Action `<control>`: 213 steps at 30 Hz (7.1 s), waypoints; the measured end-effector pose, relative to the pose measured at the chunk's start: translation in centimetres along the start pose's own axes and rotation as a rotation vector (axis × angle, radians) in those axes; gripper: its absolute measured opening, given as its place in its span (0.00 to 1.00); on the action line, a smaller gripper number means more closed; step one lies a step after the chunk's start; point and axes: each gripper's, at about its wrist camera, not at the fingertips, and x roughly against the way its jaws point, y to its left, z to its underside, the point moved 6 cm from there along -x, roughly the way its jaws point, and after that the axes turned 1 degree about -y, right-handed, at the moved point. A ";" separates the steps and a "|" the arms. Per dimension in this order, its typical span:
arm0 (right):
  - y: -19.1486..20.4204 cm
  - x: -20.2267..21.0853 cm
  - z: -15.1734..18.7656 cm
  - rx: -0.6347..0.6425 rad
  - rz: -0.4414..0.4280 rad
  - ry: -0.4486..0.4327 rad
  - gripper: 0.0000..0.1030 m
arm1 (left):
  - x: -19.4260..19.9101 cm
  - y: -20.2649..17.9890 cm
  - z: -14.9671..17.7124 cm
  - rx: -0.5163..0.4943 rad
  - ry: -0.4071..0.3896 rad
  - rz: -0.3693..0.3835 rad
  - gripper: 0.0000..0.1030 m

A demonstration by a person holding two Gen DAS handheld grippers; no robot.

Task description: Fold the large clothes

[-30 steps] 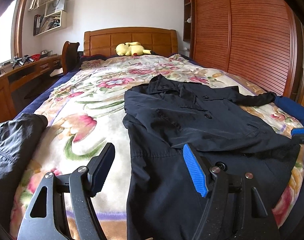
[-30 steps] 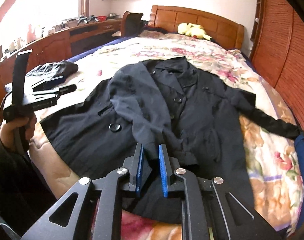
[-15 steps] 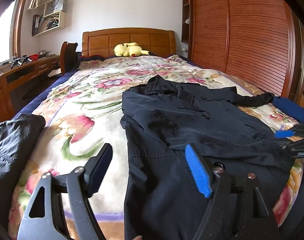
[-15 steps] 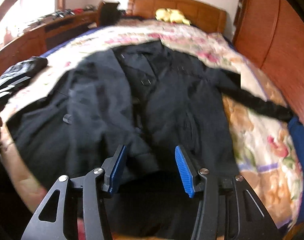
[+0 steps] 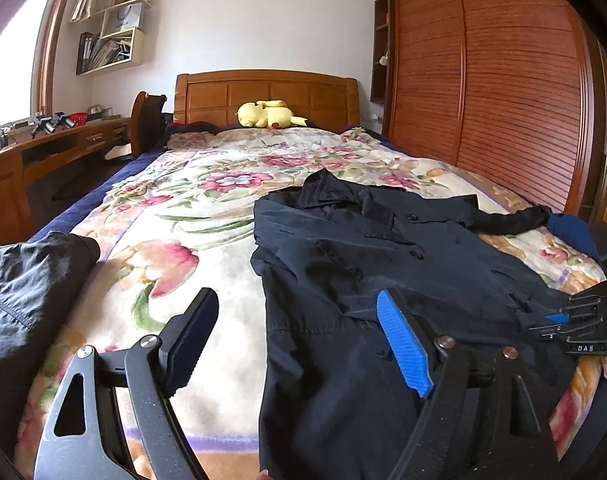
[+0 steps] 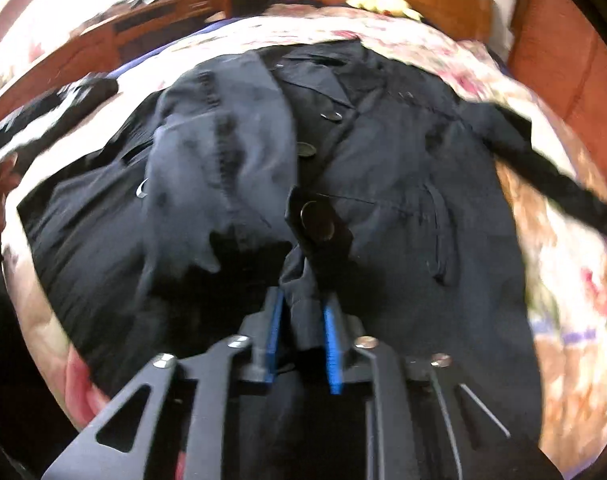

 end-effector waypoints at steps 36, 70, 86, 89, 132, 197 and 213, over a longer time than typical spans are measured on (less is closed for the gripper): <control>-10.8 0.5 -2.3 -0.153 0.236 -0.135 0.28 | -4.9 -8.1 -0.2 -0.043 0.075 0.104 0.80; -38.6 -11.2 -5.5 -0.641 0.428 -0.010 0.58 | -8.0 -9.3 2.0 -0.103 0.185 0.079 0.80; -41.8 -13.0 -5.1 -0.783 0.357 -0.098 0.50 | -8.3 -9.4 2.4 -0.100 0.208 0.095 0.80; -41.5 -13.0 -5.5 -0.741 0.348 -0.112 0.20 | -8.3 -9.4 2.5 -0.099 0.212 0.095 0.80; -13.4 -2.6 -5.9 -0.271 -0.063 -0.285 0.04 | -7.3 -9.2 1.8 -0.074 0.193 0.147 0.80; -9.0 -1.5 -12.2 0.011 0.258 -0.168 0.10 | -6.0 -9.0 1.7 -0.091 0.203 0.178 0.80; 4.1 -0.5 -14.5 0.142 0.023 -0.237 0.10 | -1.9 -2.6 0.9 -0.017 0.150 0.101 0.80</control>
